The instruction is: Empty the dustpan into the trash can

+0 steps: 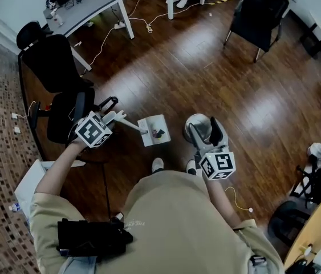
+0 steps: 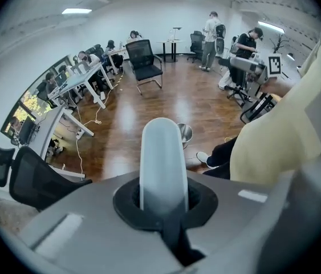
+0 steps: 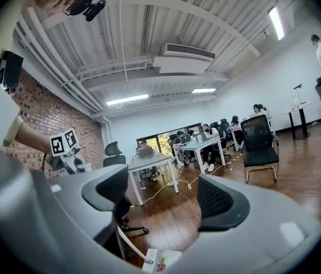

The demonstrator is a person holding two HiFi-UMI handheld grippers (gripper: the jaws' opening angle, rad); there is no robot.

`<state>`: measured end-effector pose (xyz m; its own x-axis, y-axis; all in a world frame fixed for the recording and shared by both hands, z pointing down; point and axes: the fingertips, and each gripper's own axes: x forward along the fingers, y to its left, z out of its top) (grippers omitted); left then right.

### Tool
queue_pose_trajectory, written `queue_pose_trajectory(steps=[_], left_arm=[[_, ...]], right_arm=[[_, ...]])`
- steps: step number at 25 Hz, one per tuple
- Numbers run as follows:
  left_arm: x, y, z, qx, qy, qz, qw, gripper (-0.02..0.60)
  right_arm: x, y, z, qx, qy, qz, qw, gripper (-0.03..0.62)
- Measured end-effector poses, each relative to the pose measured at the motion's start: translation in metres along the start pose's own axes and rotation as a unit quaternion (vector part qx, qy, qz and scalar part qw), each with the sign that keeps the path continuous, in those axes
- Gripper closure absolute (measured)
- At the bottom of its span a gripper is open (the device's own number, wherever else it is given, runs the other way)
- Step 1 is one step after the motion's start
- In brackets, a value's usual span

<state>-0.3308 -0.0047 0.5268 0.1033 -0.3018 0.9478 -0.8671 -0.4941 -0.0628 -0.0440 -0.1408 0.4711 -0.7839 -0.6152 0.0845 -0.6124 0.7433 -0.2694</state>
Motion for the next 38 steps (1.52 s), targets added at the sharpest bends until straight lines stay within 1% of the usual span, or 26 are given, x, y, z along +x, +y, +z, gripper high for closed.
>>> queue_pose_trajectory(steps=[3,6,11,14,17,20,22,23,24,25,26,27,28,30,32,33,36,38], left_arm=[[-0.037,0.001,0.024,-0.010,-0.010,-0.010,0.9999,0.580],[-0.063,-0.002,0.048,0.003,-0.022,-0.023,0.9995,0.580],[-0.080,-0.013,0.084,-0.012,-0.041,-0.047,0.9980,0.580],[-0.079,-0.020,0.104,-0.021,-0.047,-0.060,0.9969,0.581],[-0.066,-0.030,0.122,-0.034,-0.047,-0.070,0.9959,0.581],[-0.045,-0.044,0.136,-0.056,-0.037,-0.090,0.9937,0.581],[-0.031,-0.055,0.148,-0.081,-0.031,-0.109,0.9903,0.581],[-0.022,-0.063,0.154,-0.103,-0.027,-0.126,0.9863,0.581],[-0.013,-0.073,0.161,-0.131,-0.022,-0.152,0.9794,0.581],[-0.005,-0.085,0.167,-0.160,-0.018,-0.183,0.9698,0.581],[0.002,-0.096,0.173,-0.180,-0.015,-0.214,0.9600,0.581],[0.007,-0.106,0.181,-0.188,-0.016,-0.237,0.9531,0.581],[0.010,-0.113,0.189,-0.185,-0.020,-0.251,0.9499,0.581],[0.012,-0.119,0.207,-0.168,-0.031,-0.266,0.9487,0.581],[0.014,-0.123,0.222,-0.161,-0.037,-0.280,0.9455,0.581],[0.017,-0.126,0.227,-0.166,-0.039,-0.291,0.9416,0.581],[0.020,-0.139,0.238,-0.190,-0.044,-0.332,0.9230,0.581],[0.020,-0.143,0.247,-0.195,-0.052,-0.344,0.9171,0.581]], right_arm=[[-0.006,-0.009,0.006,0.003,-0.008,-0.005,1.000,0.224],[-0.013,-0.018,0.011,0.010,-0.018,-0.016,1.000,0.224],[-0.035,-0.034,0.014,0.020,-0.024,-0.041,0.999,0.224],[-0.048,-0.042,0.012,0.027,-0.026,-0.056,0.998,0.224],[-0.064,-0.052,0.009,0.036,-0.027,-0.079,0.996,0.224],[-0.079,-0.062,0.008,0.041,-0.030,-0.098,0.994,0.224],[-0.088,-0.070,0.010,0.039,-0.034,-0.110,0.993,0.224],[-0.094,-0.074,0.011,0.038,-0.036,-0.117,0.992,0.224],[-0.099,-0.078,0.012,0.038,-0.037,-0.124,0.991,0.224],[-0.104,-0.082,0.013,0.039,-0.038,-0.131,0.990,0.224],[-0.108,-0.085,0.013,0.041,-0.038,-0.138,0.989,0.224],[-0.112,-0.087,0.013,0.041,-0.039,-0.143,0.988,0.224],[-0.117,-0.091,0.013,0.042,-0.040,-0.148,0.987,0.226],[-0.124,-0.097,0.010,0.043,-0.040,-0.158,0.986,0.227],[-0.129,-0.103,0.007,0.047,-0.038,-0.167,0.984,0.227],[-0.131,-0.104,0.006,0.050,-0.038,-0.171,0.983,0.227],[-0.135,-0.108,0.006,0.052,-0.040,-0.180,0.981,0.227],[-0.137,-0.112,0.007,0.051,-0.042,-0.184,0.981,0.227]])
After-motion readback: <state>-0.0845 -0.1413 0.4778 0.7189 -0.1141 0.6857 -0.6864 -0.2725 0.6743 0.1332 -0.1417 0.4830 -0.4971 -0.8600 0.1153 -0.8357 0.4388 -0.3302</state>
